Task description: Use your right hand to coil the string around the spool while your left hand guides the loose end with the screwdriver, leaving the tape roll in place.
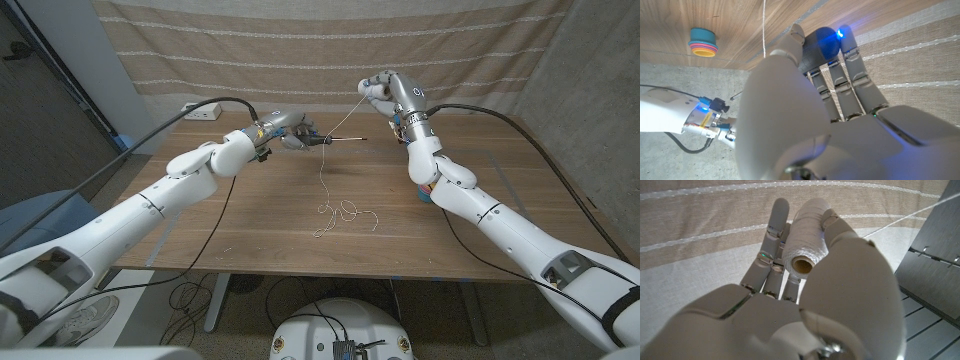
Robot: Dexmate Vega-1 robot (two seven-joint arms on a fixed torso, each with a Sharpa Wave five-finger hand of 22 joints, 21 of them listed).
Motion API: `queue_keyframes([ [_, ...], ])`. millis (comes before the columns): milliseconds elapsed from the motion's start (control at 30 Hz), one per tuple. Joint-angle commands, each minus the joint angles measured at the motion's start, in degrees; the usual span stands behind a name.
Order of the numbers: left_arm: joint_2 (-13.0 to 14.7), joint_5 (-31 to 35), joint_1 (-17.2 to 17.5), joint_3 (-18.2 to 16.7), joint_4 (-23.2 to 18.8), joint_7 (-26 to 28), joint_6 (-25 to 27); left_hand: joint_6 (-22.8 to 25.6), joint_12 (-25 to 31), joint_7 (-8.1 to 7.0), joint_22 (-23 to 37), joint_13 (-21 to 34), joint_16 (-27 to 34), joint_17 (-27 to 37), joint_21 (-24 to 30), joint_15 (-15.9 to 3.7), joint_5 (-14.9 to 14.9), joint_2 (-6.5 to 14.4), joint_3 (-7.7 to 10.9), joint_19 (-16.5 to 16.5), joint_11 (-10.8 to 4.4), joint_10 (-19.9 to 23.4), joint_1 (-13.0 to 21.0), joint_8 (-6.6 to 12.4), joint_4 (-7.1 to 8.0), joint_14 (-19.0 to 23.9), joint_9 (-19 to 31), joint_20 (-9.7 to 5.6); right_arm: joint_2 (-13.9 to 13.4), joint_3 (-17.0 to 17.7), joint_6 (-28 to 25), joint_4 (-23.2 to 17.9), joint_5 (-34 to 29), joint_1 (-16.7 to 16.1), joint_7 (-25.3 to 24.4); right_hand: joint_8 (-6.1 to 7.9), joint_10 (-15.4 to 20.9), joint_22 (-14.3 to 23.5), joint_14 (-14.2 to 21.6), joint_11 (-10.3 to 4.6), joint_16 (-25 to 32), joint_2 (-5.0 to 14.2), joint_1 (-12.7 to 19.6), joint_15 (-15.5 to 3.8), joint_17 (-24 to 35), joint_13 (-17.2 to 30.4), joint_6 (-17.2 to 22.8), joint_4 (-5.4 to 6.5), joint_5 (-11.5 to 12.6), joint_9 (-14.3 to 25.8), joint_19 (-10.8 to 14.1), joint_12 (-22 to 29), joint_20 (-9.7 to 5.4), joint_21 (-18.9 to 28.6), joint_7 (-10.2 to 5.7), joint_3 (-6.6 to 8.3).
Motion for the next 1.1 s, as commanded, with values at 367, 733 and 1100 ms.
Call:
queue_keyframes([
  [367,-0.49,-11.66,3.31,-6.80,0.49,3.85,-6.30,8.80,-0.44,4.79,0.17,0.29,-0.19,0.26,0.69,-10.72,0.25,8.13,0.66,-0.29,0.19,0.66,8.22,-0.14,0.47,7.51,0.21,-6.74,-1.88,-0.83,-6.34,3.15,6.98,-1.98,1.46,-0.42,13.20,-0.07,20.11,2.55,-0.71,9.05,8.81,-16.89,0.33,0.60,6.52,0.05,0.37,0.33,-2.94,-0.18,-7.21,1.55,5.92,-0.47],
  [733,0.01,-11.03,1.69,-6.86,-0.72,2.68,-3.85,8.87,-0.72,4.69,0.14,0.41,-0.35,0.30,0.94,-10.77,0.24,8.11,0.68,-0.35,0.22,0.76,8.27,-0.32,0.48,7.49,0.25,-6.75,-2.02,-1.30,-5.37,2.58,9.54,-4.73,0.31,-0.64,13.46,-0.31,20.28,2.52,-1.07,9.05,8.88,-16.87,0.44,0.72,6.67,0.08,0.37,0.35,-3.34,-0.40,-7.18,2.54,5.91,-0.60],
  [1100,0.20,-5.32,-0.81,-5.36,-2.21,2.71,1.62,8.91,-0.96,4.73,0.11,0.53,-0.42,0.40,1.18,-10.75,0.23,8.09,0.68,-0.41,0.22,0.91,8.27,-0.50,0.52,7.62,0.29,-6.74,-3.06,0.90,-1.89,-3.38,13.57,-11.96,-2.38,-0.80,13.43,-0.52,20.42,2.34,-1.31,9.01,8.99,-16.86,0.55,0.92,6.77,0.05,0.38,0.37,-3.67,-0.59,-7.17,3.28,6.07,-0.69],
])
